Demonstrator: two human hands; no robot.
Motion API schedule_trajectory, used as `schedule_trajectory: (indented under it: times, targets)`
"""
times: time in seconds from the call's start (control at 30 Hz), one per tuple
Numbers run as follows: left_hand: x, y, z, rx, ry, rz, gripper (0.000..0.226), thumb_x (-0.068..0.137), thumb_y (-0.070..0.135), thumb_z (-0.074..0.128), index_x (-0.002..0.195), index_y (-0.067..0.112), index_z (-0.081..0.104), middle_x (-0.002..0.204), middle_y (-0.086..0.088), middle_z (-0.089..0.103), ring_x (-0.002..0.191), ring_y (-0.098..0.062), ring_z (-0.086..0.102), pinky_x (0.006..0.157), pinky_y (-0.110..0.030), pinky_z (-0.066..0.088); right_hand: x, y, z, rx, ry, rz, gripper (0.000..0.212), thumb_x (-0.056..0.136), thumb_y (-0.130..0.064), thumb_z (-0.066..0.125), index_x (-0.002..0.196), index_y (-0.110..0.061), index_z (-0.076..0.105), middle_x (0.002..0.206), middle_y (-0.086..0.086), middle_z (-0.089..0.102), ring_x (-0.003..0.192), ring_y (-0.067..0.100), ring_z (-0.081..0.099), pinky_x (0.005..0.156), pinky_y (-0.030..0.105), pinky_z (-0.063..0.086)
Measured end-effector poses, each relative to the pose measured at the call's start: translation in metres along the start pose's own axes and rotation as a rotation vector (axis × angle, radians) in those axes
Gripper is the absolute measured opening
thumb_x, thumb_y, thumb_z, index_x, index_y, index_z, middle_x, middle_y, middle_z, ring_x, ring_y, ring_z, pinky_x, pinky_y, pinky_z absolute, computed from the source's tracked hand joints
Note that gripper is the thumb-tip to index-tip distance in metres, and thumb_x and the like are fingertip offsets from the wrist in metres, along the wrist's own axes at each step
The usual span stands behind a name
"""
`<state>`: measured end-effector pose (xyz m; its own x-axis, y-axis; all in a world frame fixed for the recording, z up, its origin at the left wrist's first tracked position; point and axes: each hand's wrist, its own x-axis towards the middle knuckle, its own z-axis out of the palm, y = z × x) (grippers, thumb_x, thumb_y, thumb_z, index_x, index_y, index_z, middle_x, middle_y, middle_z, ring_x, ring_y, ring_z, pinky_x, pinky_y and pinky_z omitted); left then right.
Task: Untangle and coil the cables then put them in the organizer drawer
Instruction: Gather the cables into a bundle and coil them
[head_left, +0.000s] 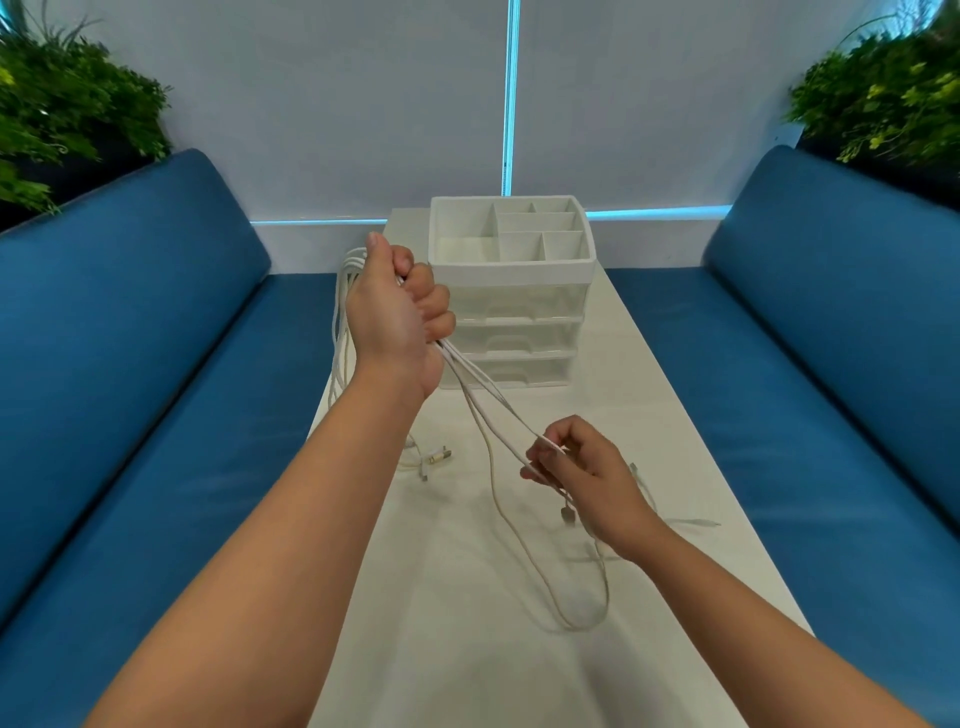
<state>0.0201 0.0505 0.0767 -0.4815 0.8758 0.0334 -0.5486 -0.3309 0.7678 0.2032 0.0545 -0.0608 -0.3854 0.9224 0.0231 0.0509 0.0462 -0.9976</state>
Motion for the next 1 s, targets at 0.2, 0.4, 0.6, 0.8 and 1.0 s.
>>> schedule_trajectory:
  times: [0.2, 0.4, 0.6, 0.8, 1.0]
  targets:
    - [0.005, 0.002, -0.004, -0.024, 0.038, 0.009, 0.046, 0.107, 0.039, 0.031, 0.066, 0.019, 0.038, 0.052, 0.006, 0.026, 0.044, -0.007, 0.016, 0.037, -0.02, 0.013, -0.008, -0.002, -0.008, 0.082, -0.176, 0.128, 0.03, 0.101, -0.022, 0.043, 0.12, -0.014, 0.065, 0.105, 0.009, 0.074, 0.093, 0.027, 0.072, 0.081, 0.022, 0.053]
    - [0.004, -0.001, -0.003, 0.0, 0.035, 0.015, 0.046, 0.107, 0.039, 0.032, 0.066, 0.019, 0.04, 0.052, 0.006, 0.028, 0.044, -0.007, 0.018, 0.038, -0.021, 0.014, -0.011, 0.001, -0.005, -0.118, -0.352, 0.16, 0.039, 0.102, -0.035, 0.038, 0.097, -0.012, 0.069, 0.069, 0.008, 0.066, 0.057, 0.017, 0.056, 0.063, 0.022, 0.047]
    - [0.005, 0.003, -0.004, 0.016, 0.025, 0.034, 0.046, 0.107, 0.039, 0.032, 0.066, 0.019, 0.038, 0.053, 0.006, 0.026, 0.044, -0.008, 0.016, 0.037, -0.02, 0.013, -0.009, 0.009, -0.003, -0.296, -0.254, 0.009, 0.044, 0.096, -0.048, 0.035, 0.077, -0.015, 0.057, 0.059, -0.01, 0.039, 0.057, 0.008, 0.035, 0.058, 0.015, 0.031]
    - [0.013, 0.008, -0.014, 0.038, 0.023, 0.05, 0.046, 0.107, 0.041, 0.032, 0.066, 0.021, 0.036, 0.053, 0.006, 0.024, 0.046, -0.008, 0.014, 0.037, -0.021, 0.013, -0.007, 0.018, -0.012, -0.473, -0.179, -0.044, 0.045, 0.093, -0.054, 0.037, 0.068, -0.016, 0.041, 0.06, -0.01, 0.041, 0.058, 0.008, 0.038, 0.062, 0.024, 0.035]
    - [-0.003, -0.012, -0.006, 0.147, -0.024, 0.087, 0.048, 0.107, 0.041, 0.031, 0.063, 0.021, 0.036, 0.052, 0.006, 0.025, 0.045, -0.008, 0.014, 0.038, -0.019, 0.015, 0.017, 0.014, -0.022, -0.809, -0.007, 0.102, 0.051, 0.1, -0.053, 0.033, 0.063, -0.017, 0.039, 0.058, -0.004, 0.047, 0.056, 0.015, 0.043, 0.058, 0.033, 0.034]
